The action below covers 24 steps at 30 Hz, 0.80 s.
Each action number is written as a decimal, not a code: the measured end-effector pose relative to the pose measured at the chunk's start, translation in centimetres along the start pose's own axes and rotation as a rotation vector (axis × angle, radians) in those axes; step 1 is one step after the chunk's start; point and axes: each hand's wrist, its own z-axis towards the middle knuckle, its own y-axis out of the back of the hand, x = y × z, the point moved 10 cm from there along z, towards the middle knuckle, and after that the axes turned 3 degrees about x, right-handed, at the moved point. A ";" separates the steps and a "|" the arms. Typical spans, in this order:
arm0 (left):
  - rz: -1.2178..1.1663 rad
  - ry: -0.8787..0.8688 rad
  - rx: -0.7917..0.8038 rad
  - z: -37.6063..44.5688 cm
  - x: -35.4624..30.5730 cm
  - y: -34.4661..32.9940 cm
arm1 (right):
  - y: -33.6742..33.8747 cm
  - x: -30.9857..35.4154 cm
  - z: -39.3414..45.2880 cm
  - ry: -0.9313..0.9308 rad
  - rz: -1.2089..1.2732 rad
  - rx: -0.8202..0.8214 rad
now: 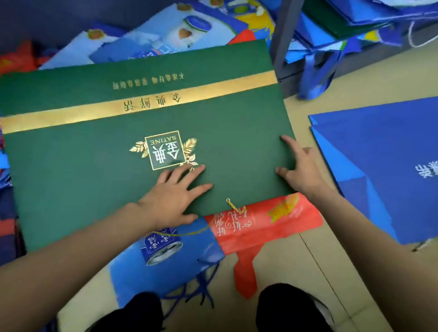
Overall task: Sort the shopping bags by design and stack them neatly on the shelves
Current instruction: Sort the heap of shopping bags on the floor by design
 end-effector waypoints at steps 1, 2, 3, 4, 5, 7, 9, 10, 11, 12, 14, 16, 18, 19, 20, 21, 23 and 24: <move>0.015 -0.017 -0.019 0.2 0.0 0.2 | 0.2 -0.2 0.2 0.004 -0.009 -0.006; 0.020 -0.033 -0.042 0.3 0.0 0.5 | 0.5 -0.5 0.2 0.007 -0.015 -0.007; 0.017 -0.047 -0.050 0.5 0.0 0.6 | 1.2 -1.0 0.1 0.013 -0.023 -0.012; 0.022 -0.050 -0.042 0.7 -0.3 1.0 | 2.6 -1.7 -0.1 0.024 -0.040 -0.037; 0.053 -0.052 -0.011 1.1 -0.6 0.9 | 4.4 -2.8 -0.3 0.032 -0.067 -0.074; 0.125 -0.095 -0.037 1.8 -2.4 1.9 | 8.5 -6.1 -1.0 0.008 -0.148 -0.122; 0.150 -0.162 -0.084 2.6 -4.7 3.2 | 11.1 -10.5 -1.8 -0.123 -0.239 -0.034; 0.145 -0.183 -0.028 2.9 -5.5 3.0 | 11.3 -12.4 -2.4 -0.192 -0.279 0.039; 0.143 -0.182 0.043 3.4 -6.0 2.3 | 11.0 -13.4 -2.6 -0.222 -0.290 0.096; 0.175 -0.165 0.125 3.8 -6.2 1.5 | 10.2 -13.3 -2.6 -0.210 -0.259 0.131; 0.202 -0.136 0.204 4.5 -7.1 1.0 | 6.9 -11.2 -1.7 -0.113 -0.156 0.184; 0.164 -0.103 0.178 5.6 -7.6 1.4 | 3.4 -8.3 0.1 -0.022 -0.077 0.200; 0.138 -0.047 0.090 6.5 -7.1 2.6 | 1.4 -5.7 2.5 0.015 0.001 0.148; 0.127 -0.007 0.024 6.8 -6.5 3.6 | 1.0 -4.8 3.7 0.010 0.054 0.104; 0.114 0.037 -0.033 6.8 -5.6 4.4 | 0.6 -4.3 4.8 -0.011 0.120 0.064; 0.089 0.082 -0.068 6.6 -4.7 5.1 | 0.2 -3.8 5.6 -0.037 0.197 0.040; 0.041 0.170 -0.078 5.9 -2.6 5.5 | -0.9 -3.1 6.2 -0.103 0.329 0.013; 0.022 0.207 -0.079 5.4 -1.5 5.4 | -1.2 -2.9 5.8 -0.132 0.362 -0.006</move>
